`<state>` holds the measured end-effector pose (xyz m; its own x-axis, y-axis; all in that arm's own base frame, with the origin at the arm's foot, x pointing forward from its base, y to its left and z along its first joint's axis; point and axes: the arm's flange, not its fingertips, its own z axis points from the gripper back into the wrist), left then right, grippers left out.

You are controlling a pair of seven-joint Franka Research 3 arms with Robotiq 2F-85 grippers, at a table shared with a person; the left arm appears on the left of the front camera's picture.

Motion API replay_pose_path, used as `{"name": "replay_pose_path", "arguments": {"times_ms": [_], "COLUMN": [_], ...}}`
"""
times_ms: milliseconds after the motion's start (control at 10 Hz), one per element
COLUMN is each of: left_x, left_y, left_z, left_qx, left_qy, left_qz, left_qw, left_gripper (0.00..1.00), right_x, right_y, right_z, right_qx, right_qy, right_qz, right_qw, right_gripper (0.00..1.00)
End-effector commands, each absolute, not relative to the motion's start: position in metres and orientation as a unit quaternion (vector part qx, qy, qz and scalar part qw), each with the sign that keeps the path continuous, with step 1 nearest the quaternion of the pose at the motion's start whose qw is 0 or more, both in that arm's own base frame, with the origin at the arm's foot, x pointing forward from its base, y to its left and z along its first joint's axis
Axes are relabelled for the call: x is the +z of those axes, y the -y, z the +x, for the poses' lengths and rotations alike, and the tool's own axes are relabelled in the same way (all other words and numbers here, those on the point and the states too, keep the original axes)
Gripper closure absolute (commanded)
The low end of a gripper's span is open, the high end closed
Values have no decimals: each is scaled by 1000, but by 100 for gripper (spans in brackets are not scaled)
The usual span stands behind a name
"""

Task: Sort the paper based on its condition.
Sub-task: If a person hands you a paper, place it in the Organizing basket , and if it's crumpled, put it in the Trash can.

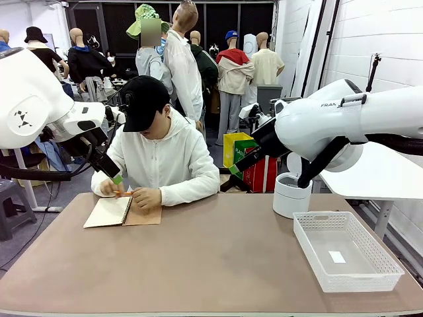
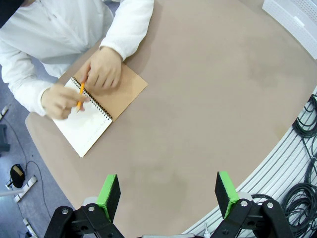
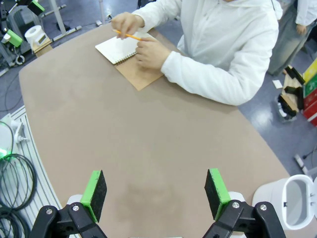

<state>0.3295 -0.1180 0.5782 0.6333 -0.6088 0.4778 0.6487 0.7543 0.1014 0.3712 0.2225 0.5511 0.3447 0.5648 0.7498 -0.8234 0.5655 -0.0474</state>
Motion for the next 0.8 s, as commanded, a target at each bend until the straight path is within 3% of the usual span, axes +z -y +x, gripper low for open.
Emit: {"name": "replay_pose_path", "arguments": {"times_ms": [0,700], "left_x": [579,579], "left_y": [117,117], "left_z": [329,329], "left_qx": [-353,-353], "left_qy": [249,249], "left_qz": [-48,-48], "left_qw": [901,901], "left_gripper": [0,0], "right_x": [550,550], "right_y": [-223,-223], "right_z": [371,371], "right_qx": [430,430], "right_qy": [373,373], "right_qz": [173,173], "right_qw": [804,804], "right_gripper": [0,0]}}
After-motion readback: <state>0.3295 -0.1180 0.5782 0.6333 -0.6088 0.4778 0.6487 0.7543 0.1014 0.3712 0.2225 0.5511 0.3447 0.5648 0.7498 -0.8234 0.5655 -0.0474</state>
